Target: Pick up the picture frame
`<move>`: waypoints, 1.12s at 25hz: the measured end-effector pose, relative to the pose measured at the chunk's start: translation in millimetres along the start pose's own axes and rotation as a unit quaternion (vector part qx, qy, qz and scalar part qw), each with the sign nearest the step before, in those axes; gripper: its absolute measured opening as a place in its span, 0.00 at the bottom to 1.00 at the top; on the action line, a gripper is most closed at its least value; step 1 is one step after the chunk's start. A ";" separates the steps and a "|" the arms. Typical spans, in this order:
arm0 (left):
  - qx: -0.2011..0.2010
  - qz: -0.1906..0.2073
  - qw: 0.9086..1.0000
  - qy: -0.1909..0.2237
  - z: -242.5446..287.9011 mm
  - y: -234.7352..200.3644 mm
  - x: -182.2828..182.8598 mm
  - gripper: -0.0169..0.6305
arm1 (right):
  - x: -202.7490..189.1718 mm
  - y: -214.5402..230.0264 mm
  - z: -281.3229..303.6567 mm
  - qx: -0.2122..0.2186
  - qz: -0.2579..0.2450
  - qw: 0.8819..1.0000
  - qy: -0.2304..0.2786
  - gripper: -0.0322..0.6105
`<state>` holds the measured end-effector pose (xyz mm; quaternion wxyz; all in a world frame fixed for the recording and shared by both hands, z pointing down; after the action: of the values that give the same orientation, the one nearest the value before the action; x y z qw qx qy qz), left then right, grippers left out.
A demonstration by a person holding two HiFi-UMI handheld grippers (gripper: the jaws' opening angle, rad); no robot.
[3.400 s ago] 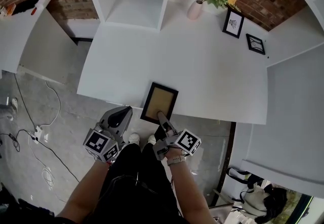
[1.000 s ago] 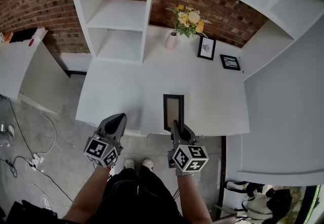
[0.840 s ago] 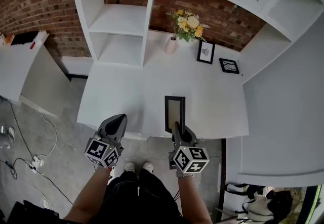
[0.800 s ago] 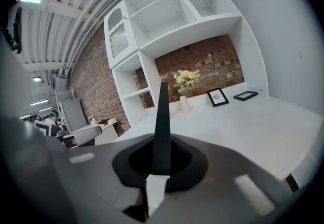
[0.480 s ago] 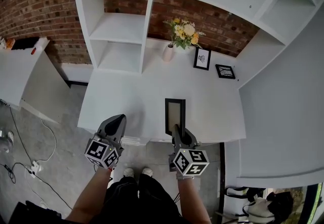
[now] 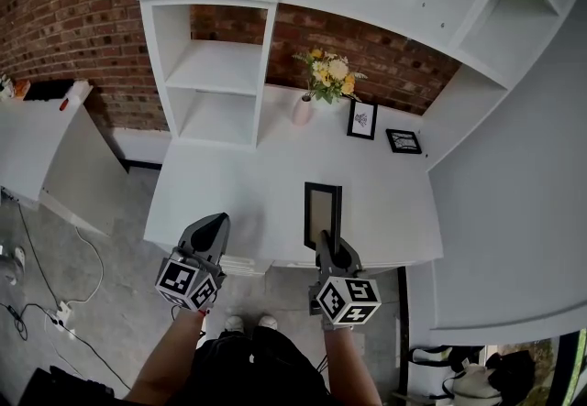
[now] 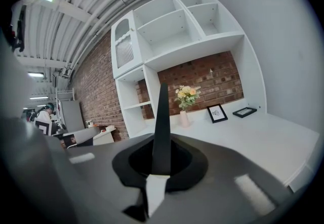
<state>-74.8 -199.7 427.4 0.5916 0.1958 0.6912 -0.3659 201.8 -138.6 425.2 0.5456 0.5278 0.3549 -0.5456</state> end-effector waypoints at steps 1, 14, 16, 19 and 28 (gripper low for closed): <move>0.000 0.000 1.000 0.002 0.3 0.2 2.4 0.01 | 2.1 -0.5 0.1 0.000 -0.003 1.000 0.005 0.07; -0.004 0.006 1.000 0.027 4.9 3.6 18.7 0.01 | 24.7 -7.6 -1.2 -0.001 -0.026 0.998 0.052 0.07; -0.006 0.008 1.000 0.026 5.7 4.7 21.5 0.01 | 27.2 -8.1 -2.4 -0.002 -0.029 0.998 0.060 0.07; -0.008 0.011 1.000 0.026 7.5 5.9 24.8 0.01 | 30.9 -8.4 -4.6 0.000 -0.034 0.997 0.076 0.07; -0.007 0.020 0.999 0.029 6.2 8.6 31.5 0.01 | 45.2 -9.0 -12.5 -0.006 -0.062 0.992 0.112 0.07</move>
<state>-71.7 -203.7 394.5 0.5800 0.2157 0.7064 -0.3435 202.3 -135.2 377.6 0.4709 0.5594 0.4494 -0.5131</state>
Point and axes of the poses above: the fingertips, and each gripper's own axes: z forward along the fingers, y to its right, x out of its top, the point moved 8 cm from there along -z, backward along the fingers, and after that the axes turned 5 degrees about -z, right-handed, at the moved point
